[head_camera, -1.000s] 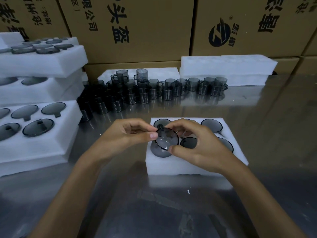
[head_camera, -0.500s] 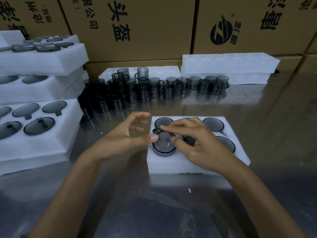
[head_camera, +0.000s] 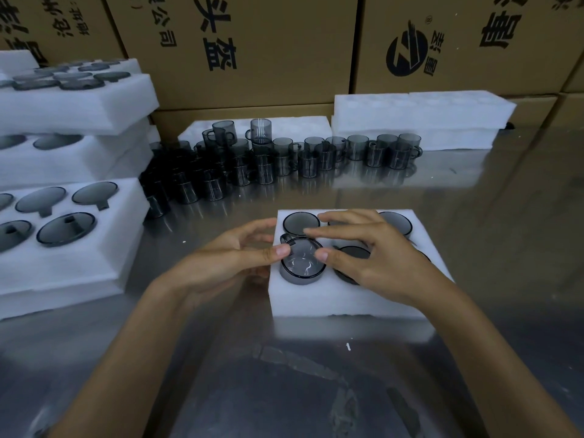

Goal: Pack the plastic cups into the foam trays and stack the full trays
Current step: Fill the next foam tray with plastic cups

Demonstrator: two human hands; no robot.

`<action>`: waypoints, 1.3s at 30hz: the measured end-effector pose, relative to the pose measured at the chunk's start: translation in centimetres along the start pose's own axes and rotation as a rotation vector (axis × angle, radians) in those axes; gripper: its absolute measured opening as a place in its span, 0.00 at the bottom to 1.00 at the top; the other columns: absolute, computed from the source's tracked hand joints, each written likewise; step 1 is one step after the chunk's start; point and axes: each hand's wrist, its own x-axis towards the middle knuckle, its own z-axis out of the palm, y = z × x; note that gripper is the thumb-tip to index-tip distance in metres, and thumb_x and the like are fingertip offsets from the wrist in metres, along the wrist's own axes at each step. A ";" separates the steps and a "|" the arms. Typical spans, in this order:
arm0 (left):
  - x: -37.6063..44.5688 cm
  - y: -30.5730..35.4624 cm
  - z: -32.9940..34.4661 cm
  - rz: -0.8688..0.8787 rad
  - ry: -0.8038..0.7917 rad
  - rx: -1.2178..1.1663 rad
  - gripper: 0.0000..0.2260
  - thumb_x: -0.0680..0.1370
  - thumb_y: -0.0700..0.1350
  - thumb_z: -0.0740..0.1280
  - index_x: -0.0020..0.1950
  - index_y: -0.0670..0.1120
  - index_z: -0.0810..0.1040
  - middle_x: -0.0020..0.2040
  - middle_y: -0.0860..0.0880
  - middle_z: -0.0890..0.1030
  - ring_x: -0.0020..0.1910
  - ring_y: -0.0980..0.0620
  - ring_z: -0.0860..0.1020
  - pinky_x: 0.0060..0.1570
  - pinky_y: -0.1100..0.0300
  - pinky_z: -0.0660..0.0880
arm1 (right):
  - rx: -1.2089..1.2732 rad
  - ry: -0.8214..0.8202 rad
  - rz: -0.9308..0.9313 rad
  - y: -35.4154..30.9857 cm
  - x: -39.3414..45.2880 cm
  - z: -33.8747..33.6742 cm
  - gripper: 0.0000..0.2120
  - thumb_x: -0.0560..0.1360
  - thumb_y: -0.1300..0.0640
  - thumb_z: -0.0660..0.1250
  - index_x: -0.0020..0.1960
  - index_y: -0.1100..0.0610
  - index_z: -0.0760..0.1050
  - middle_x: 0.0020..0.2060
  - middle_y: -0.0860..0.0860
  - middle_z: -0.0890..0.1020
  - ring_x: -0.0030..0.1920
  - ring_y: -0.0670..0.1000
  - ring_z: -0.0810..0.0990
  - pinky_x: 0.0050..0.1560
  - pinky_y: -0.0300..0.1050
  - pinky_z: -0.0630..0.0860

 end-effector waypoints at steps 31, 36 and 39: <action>1.7 -1.6 3.0 0.114 0.325 0.299 0.22 0.75 0.37 0.71 0.64 0.54 0.70 0.49 0.51 0.74 0.32 0.68 0.76 0.29 0.71 0.73 | -0.187 -0.056 0.022 0.7 0.5 1.1 0.13 0.77 0.45 0.67 0.58 0.30 0.78 0.69 0.33 0.71 0.73 0.40 0.61 0.70 0.46 0.53; 1.9 -1.8 3.0 0.103 0.351 0.284 0.22 0.74 0.37 0.72 0.63 0.54 0.71 0.50 0.49 0.75 0.32 0.66 0.77 0.29 0.70 0.74 | -0.204 -0.064 0.027 0.4 0.4 1.0 0.13 0.77 0.46 0.68 0.59 0.32 0.79 0.69 0.35 0.72 0.73 0.41 0.61 0.73 0.48 0.53; 1.8 -1.9 3.1 0.108 0.370 0.293 0.22 0.74 0.38 0.72 0.63 0.55 0.70 0.50 0.48 0.75 0.32 0.67 0.76 0.28 0.70 0.73 | -0.009 -0.006 0.063 0.3 0.4 0.6 0.12 0.77 0.52 0.71 0.58 0.39 0.82 0.65 0.37 0.76 0.71 0.39 0.66 0.74 0.47 0.60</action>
